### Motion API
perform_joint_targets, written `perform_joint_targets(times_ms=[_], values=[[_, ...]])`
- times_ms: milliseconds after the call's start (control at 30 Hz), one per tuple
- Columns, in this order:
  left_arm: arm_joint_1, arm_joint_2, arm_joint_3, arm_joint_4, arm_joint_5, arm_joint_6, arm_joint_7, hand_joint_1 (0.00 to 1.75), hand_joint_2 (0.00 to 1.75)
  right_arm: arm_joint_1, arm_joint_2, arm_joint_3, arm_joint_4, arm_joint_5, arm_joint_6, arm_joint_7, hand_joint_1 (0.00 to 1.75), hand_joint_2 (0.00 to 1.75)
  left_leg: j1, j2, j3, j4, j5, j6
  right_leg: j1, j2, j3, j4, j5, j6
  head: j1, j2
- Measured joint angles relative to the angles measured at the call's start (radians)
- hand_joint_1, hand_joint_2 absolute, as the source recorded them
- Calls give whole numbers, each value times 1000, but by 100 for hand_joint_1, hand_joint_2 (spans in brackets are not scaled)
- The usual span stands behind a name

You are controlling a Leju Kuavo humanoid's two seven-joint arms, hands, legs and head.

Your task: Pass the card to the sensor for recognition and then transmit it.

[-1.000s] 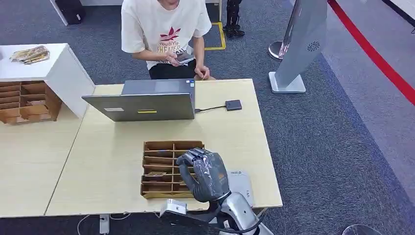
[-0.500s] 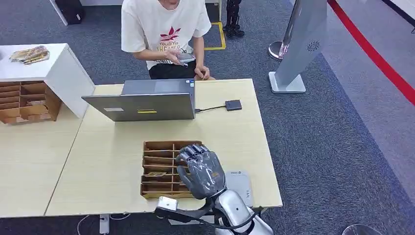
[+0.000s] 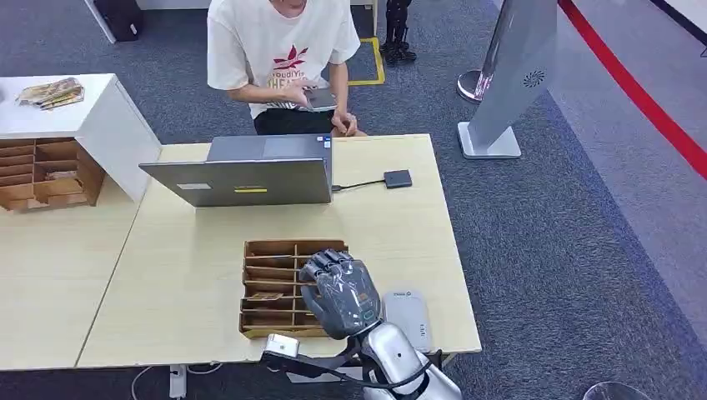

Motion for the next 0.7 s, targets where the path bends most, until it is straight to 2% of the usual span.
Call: perform_joint_targets(times_ms=[67, 100, 167, 267, 333, 400, 467, 667, 700], values=[[0, 0, 0, 0, 0, 0, 0, 0, 0, 0, 1, 0, 3, 0, 1, 0, 84, 175, 0, 0, 0, 0, 0, 0, 0, 0, 0, 0, 0, 0, 0, 0], [0, 0, 0, 0, 0, 0, 0, 0, 0, -1, 2, 0, 6, 0, 2, 0, 68, 175, 0, 0, 0, 0, 0, 0, 0, 0, 0, 0, 0, 0, 0, 0], [0, 0, 0, 0, 0, 0, 1, 0, 0, -3, 5, 0, 12, 0, 3, 0, 70, 175, 0, 0, 0, 0, 0, 0, 0, 0, 0, 0, 0, 0, 0, 0], [0, 0, 0, 0, -3, 0, 4, 0, 0, -10, 15, 0, 27, 0, 18, 0, 58, 175, 0, 0, 0, 0, 0, 0, 0, 0, 0, 0, 0, 0, 0, 0], [-1, 0, 0, 0, -5, -1, 8, 0, 0, -18, 25, 0, 42, 0, 20, 0, 70, 175, 0, 0, 0, 0, 0, 0, 0, 0, 0, 0, 0, 0, 0, 0], [-1, 0, 0, 0, -6, -1, 11, 0, 0, -28, 34, 0, 56, 0, 20, 5, 66, 175, 0, 0, 0, 0, 0, 0, 0, 0, 0, 0, 0, 0, 0, 0], [-2, 0, 0, 0, -8, -2, 12, 0, 0, -39, 42, 0, 75, 0, 20, 8, 75, 175, 0, 0, 0, 0, 0, 0, 0, 0, 0, 0, 0, 0, 0, 0], [-3, 0, 0, 0, -8, -2, 13, 0, 0, -56, 52, 0, 120, -2, 18, 13, 73, 175, 0, 0, 0, 0, 0, 0, 0, 0, 0, 0, 0, 0, 0, 0], [-3, 0, 0, 0, -8, -2, 13, 0, 0, -58, 53, 0, 126, -3, 18, 15, 79, 175, 0, 0, 0, 0, 0, 0, 0, 0, 0, 0, 0, 0, 0, 0]])
